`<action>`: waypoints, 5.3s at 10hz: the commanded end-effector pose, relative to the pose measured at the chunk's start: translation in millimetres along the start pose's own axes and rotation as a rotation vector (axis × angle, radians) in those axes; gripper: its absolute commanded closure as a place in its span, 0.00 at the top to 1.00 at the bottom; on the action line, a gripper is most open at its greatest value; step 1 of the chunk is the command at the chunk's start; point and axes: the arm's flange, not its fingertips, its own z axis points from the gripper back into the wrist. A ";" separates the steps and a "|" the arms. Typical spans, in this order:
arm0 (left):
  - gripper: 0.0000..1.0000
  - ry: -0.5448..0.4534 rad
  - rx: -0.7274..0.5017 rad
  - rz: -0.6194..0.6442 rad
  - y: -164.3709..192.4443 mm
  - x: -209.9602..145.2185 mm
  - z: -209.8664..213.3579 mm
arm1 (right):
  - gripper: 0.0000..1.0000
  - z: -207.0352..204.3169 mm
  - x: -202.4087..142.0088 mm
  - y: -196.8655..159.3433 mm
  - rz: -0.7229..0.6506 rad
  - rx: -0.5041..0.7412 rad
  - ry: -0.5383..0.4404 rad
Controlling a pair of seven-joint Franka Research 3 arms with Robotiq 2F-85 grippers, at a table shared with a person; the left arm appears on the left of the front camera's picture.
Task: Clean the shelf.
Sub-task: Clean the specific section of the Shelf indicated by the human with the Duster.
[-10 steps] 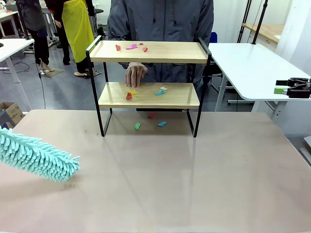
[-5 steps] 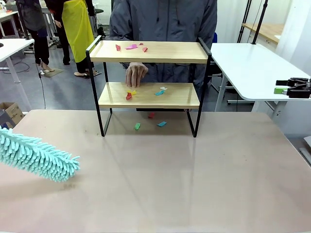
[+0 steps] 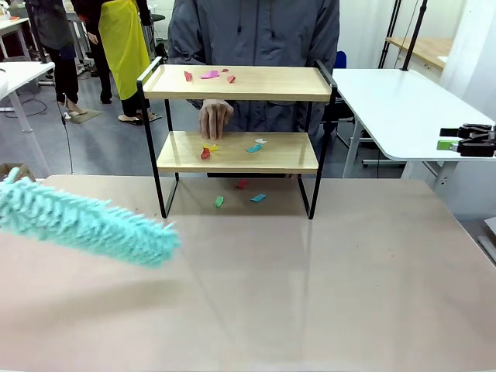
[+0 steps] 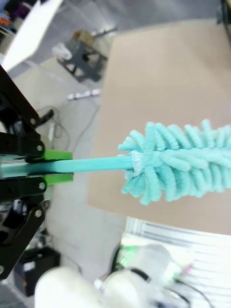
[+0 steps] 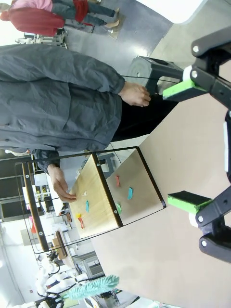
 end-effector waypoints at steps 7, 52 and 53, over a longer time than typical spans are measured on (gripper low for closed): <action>0.13 -0.385 -0.177 0.471 -39.3 179.5 23.1 | 1.00 -1.0 2.6 0.4 0.005 0.001 0.002; 0.13 -0.210 0.281 1.565 51.2 221.8 -88.3 | 1.00 -1.0 2.6 0.4 0.005 0.001 0.002; 0.13 -0.197 0.310 1.559 46.7 223.1 -84.5 | 1.00 -1.0 2.6 0.4 0.005 0.001 0.002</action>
